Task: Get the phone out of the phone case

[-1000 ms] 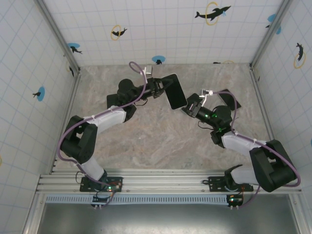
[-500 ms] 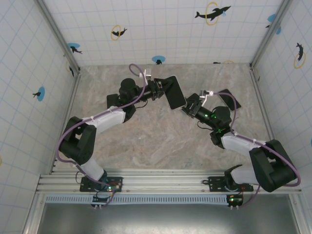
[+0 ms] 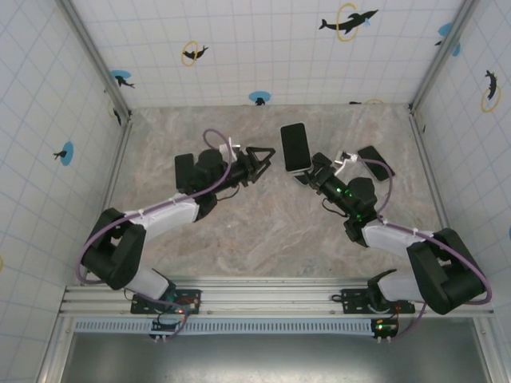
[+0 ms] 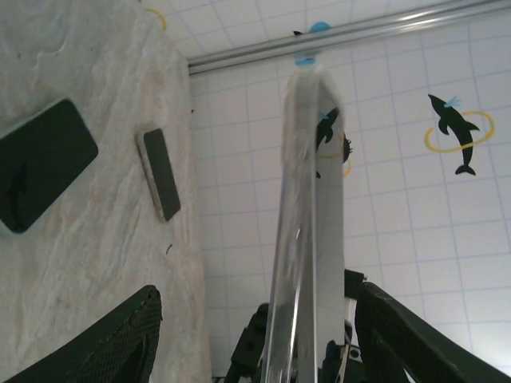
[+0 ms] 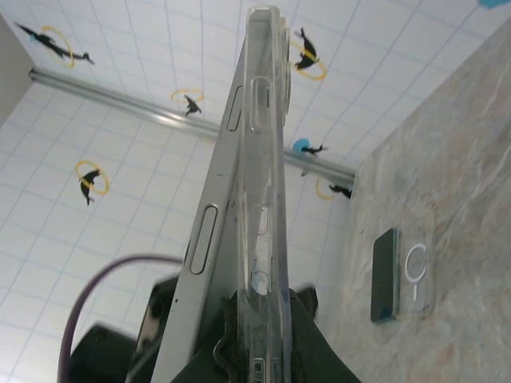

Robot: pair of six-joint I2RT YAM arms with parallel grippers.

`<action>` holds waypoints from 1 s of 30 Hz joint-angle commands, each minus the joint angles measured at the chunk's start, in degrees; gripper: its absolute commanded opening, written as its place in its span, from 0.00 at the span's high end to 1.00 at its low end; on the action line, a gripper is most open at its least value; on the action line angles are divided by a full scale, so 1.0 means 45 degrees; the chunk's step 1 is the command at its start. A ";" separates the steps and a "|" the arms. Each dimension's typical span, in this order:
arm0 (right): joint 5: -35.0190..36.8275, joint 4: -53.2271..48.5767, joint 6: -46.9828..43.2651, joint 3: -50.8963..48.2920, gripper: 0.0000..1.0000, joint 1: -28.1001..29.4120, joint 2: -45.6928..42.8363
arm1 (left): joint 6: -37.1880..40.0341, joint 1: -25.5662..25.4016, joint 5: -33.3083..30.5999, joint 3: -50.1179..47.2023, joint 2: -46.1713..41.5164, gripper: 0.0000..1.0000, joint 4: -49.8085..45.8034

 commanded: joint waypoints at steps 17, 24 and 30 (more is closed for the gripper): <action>0.3268 0.1538 -0.0652 -0.0103 0.95 0.1001 0.0238 | -0.4240 -0.3195 -0.4063 0.0112 0.0113 0.44 0.2358; 0.3155 0.1607 -0.0714 -0.0133 0.96 0.1062 0.0237 | -0.4390 -0.3195 -0.4074 0.0314 0.0428 0.49 0.2712; 0.2937 0.1608 -0.0789 -0.0092 0.96 0.1157 0.0364 | -0.4586 -0.3175 -0.4244 0.0334 0.0615 0.53 0.3237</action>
